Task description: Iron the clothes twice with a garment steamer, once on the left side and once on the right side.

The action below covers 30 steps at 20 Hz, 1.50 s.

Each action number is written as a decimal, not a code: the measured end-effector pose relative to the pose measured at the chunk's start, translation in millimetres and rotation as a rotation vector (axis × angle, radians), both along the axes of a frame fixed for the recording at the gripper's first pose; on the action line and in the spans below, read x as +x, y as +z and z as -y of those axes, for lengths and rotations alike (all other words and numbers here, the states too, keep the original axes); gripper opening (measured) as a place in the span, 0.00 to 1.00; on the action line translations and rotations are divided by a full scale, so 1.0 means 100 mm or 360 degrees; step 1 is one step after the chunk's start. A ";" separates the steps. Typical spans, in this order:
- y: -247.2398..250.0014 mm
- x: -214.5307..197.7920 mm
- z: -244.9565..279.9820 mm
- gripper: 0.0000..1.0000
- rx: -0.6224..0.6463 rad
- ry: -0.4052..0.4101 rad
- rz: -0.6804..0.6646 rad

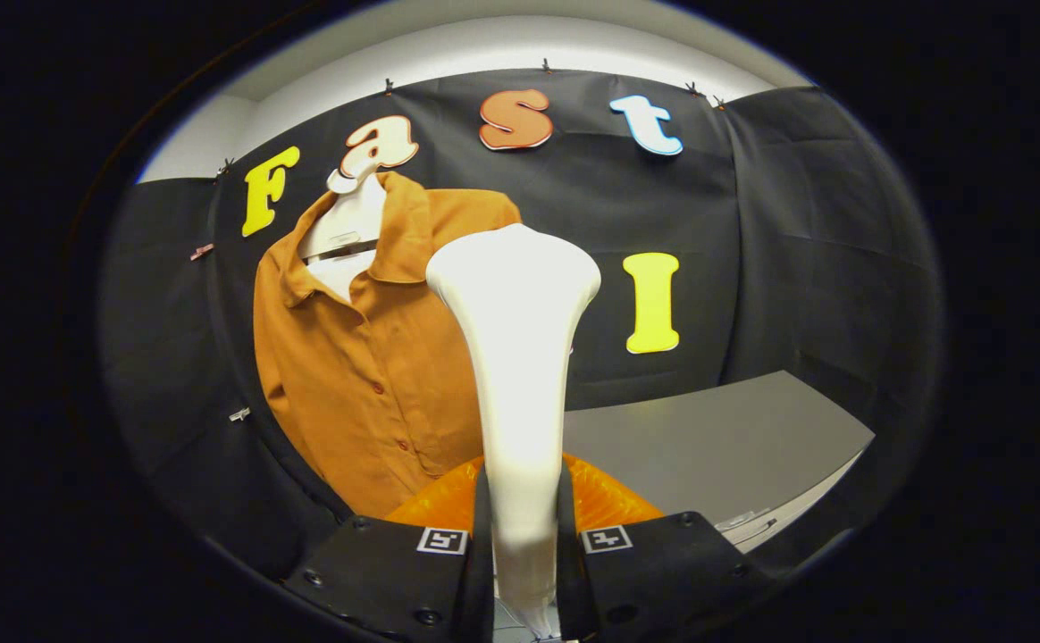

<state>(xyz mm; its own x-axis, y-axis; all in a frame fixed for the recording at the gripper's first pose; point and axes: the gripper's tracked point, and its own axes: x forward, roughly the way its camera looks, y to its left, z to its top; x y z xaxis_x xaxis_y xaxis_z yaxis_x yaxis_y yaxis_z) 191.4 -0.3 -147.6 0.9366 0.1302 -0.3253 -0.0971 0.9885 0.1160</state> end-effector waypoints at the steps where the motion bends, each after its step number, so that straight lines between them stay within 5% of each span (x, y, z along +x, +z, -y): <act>1: -0.01 0.04 -0.10 0.31 -0.0012 0.0003 0.0007; 14: -0.49 0.68 -0.65 0.31 -0.0105 -0.0094 -0.0005; 30: -2.06 0.12 -0.76 0.32 -0.0162 -0.0118 -0.0466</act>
